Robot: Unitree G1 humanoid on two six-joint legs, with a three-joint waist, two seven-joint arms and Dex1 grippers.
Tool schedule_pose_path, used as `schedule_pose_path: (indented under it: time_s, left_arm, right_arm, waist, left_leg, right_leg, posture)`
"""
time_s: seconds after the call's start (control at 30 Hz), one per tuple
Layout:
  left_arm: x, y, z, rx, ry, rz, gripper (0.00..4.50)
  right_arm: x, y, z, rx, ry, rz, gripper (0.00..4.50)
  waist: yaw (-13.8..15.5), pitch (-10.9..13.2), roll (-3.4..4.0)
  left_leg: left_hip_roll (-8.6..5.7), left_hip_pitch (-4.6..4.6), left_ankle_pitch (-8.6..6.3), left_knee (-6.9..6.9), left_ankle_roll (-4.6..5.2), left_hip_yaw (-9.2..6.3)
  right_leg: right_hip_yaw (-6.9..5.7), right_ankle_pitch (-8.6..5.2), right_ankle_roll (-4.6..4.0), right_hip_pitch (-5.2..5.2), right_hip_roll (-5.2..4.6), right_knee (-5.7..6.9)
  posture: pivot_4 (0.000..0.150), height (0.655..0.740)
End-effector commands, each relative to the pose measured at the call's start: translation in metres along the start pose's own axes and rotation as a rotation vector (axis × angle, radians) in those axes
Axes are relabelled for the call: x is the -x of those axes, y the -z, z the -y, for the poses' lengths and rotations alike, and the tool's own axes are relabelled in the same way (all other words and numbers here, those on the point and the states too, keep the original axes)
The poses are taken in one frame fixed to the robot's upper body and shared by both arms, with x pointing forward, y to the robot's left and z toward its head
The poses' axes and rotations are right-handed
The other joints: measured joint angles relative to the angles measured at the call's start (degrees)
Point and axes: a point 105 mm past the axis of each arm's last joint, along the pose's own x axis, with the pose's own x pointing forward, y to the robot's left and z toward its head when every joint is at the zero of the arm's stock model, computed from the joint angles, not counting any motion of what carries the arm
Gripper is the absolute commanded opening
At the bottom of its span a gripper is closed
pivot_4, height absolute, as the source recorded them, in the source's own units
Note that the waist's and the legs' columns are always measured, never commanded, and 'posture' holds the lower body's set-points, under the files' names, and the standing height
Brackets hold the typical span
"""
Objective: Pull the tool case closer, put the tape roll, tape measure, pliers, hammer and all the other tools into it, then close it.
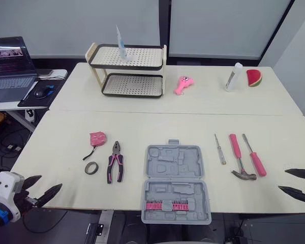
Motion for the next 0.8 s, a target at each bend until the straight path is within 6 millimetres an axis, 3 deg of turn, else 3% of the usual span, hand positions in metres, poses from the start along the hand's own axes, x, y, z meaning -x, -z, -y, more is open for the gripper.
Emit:
schedule_pose_path:
  time_s: [0.03, 0.23, 0.37, 0.67, 0.8]
  left_arm:
    - [0.006, -0.004, 0.0, -0.031, -0.006, 0.01, 4.5]
    - [0.006, 0.001, 0.011, -0.154, 0.081, -0.088, 4.5]
    - [-0.005, -0.01, 0.02, -0.211, 0.131, -0.083, 4.5]
    - [-0.035, -0.033, 0.035, -0.318, 0.347, -0.075, 4.5]
    - [-0.043, -0.033, 0.03, -0.332, 0.394, -0.083, 3.6]
  right_arm:
    - [-0.005, -0.034, -0.001, 0.084, -0.024, 0.099, 4.46]
    - [-0.04, -0.117, -0.03, 0.263, -0.23, 0.275, 4.46]
    - [-0.054, -0.155, -0.053, 0.319, -0.359, 0.35, 4.46]
    - [-0.074, -0.186, -0.09, 0.351, -0.539, 0.368, 4.46]
    - [-0.078, -0.192, -0.097, 0.347, -0.568, 0.381, 4.5]
  waist:
    - [-0.03, 0.0, 0.01]
    - [-0.32, 0.02, 0.02]
    - [0.23, 0.04, 0.0]
    - [0.98, 0.04, -0.03]
    - [0.55, 0.05, -0.03]
  left_leg:
    - [0.0, 0.0, 0.0, 0.0, 0.0, 0.01]
    - [0.08, 0.02, 0.0, -0.03, 0.0, -0.02]
    - [0.06, -0.04, 0.0, -0.02, -0.01, -0.11]
    - [-0.04, -0.14, 0.01, 0.05, -0.01, -0.14]
    - [-0.03, -0.21, 0.01, 0.04, -0.01, -0.12]
  right_leg:
    - [0.01, 0.0, 0.0, 0.0, 0.0, 0.0]
    - [-0.01, 0.0, 0.0, -0.02, 0.06, 0.02]
    - [-0.09, 0.0, 0.0, -0.04, 0.04, -0.01]
    - [-0.17, 0.01, -0.01, -0.12, -0.09, 0.01]
    - [-0.23, 0.01, -0.01, -0.24, -0.05, 0.04]
  posture:
    - [0.15, 0.729]
    - [0.15, 0.729]
    - [0.15, 0.729]
    - [0.15, 0.729]
    - [0.15, 0.729]
